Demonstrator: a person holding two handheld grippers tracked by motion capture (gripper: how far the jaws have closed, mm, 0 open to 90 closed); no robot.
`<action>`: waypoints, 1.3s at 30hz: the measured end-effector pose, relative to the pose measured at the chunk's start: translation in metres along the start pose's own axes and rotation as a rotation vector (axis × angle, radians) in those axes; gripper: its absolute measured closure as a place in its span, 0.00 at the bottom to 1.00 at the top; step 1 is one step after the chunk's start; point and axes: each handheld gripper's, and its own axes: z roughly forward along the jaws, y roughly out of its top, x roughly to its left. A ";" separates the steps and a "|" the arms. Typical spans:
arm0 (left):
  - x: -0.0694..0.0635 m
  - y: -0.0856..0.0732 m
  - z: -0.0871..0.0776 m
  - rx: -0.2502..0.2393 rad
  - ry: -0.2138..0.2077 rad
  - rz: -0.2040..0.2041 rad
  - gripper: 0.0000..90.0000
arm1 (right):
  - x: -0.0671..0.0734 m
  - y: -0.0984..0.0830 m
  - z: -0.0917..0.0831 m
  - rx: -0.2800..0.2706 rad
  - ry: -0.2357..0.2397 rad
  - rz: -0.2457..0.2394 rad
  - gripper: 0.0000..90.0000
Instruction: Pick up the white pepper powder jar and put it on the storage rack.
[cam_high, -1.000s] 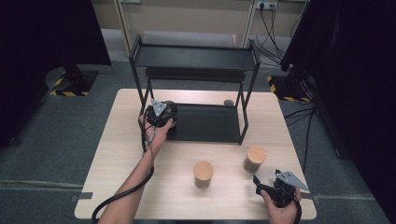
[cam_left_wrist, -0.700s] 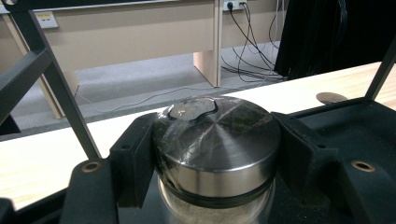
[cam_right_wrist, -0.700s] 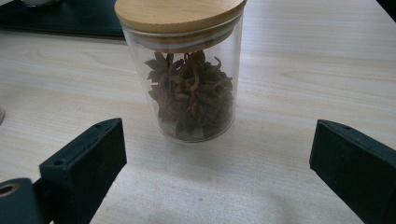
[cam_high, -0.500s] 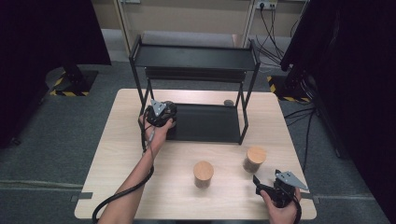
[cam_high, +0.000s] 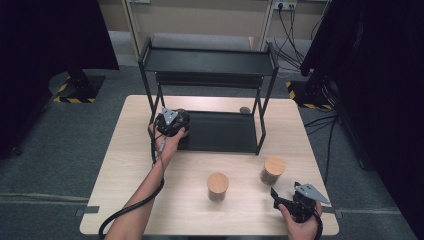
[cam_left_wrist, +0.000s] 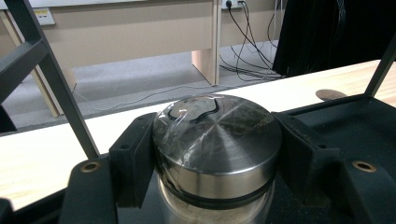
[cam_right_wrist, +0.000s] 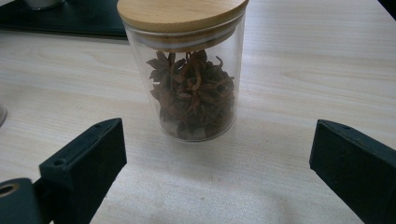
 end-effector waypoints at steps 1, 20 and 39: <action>0.000 0.000 0.000 0.003 -0.003 0.001 0.38 | 0.000 0.000 0.000 0.000 0.000 0.000 0.04; -0.003 -0.002 -0.010 0.010 -0.020 0.002 0.17 | 0.001 0.000 0.000 0.003 -0.002 -0.008 0.04; -0.007 -0.004 -0.029 -0.015 -0.036 0.011 0.13 | 0.001 0.000 0.000 0.005 -0.002 -0.008 0.04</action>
